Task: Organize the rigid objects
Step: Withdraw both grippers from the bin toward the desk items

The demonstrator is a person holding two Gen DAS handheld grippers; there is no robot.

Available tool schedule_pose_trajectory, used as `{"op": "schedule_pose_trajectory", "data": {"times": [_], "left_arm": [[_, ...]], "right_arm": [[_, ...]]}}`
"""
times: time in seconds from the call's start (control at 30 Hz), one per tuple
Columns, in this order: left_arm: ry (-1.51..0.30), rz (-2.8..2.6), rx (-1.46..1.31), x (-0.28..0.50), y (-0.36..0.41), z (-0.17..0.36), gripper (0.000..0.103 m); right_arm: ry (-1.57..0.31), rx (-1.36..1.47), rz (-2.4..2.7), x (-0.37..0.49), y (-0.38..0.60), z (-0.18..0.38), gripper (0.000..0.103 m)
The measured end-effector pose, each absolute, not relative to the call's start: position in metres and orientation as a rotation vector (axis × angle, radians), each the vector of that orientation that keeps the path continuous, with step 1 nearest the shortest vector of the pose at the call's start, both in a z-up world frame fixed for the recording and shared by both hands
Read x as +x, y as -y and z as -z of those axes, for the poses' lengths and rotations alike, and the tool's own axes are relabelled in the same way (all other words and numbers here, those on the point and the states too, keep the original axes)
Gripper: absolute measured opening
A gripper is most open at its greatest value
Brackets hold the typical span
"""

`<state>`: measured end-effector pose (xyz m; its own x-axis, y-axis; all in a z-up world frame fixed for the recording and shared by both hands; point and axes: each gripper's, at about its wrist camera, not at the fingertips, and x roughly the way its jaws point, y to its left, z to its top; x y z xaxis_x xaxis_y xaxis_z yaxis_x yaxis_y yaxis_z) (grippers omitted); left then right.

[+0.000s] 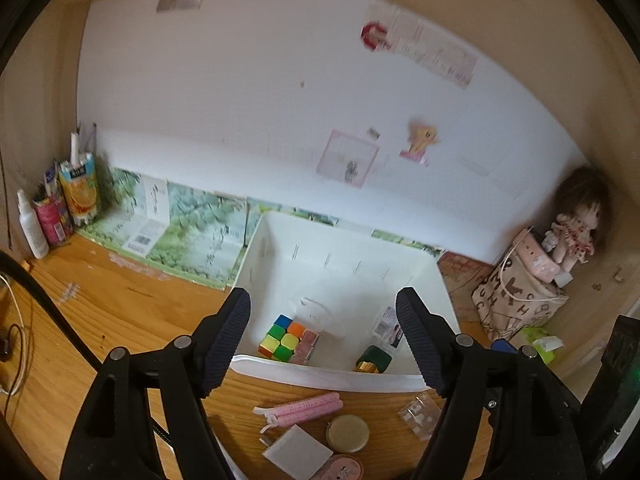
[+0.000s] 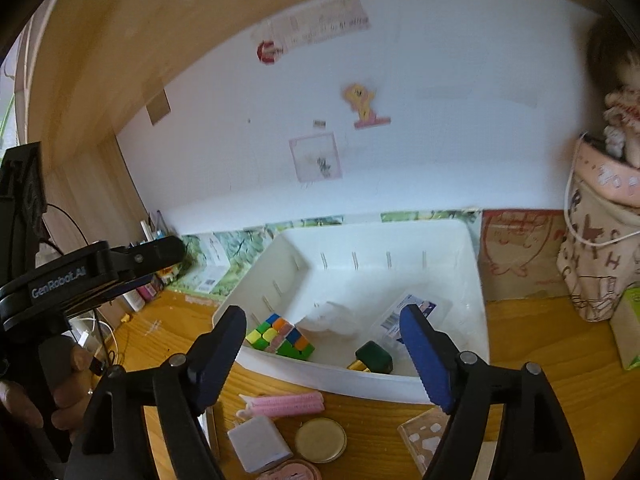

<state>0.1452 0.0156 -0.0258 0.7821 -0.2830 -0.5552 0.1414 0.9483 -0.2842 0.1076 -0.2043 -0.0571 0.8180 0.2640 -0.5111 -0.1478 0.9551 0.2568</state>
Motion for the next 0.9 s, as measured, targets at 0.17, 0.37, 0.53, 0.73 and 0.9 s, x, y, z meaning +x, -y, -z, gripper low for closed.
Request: {"op": "schedule_pose_trajectory", "data": {"times": [0.17,0.37,0.53,0.73,0.9], "left_arm": [[-0.574,0.23,-0.236,0.118,-0.025,0.012,0.082],[-0.556,0.212,-0.229,0.086,-0.033,0.003,0.083],[-0.556,0.215,-0.225,0.055,-0.036,0.005,0.083],[-0.583,0.195,-0.214,0.021,-0.041,0.016,0.083],[-0.635,0.147,-0.209,0.004,-0.046,0.027,0.083]], "right_arm": [[-0.549,0.208,-0.194,0.083,0.206,0.047,0.081],[-0.54,0.218,-0.172,0.051,0.208,0.042,0.081],[-0.55,0.244,-0.16,0.021,0.208,0.046,0.081],[-0.597,0.269,-0.167,-0.006,0.206,0.057,0.081],[-0.647,0.285,-0.186,-0.022,0.203,0.064,0.081]]}}
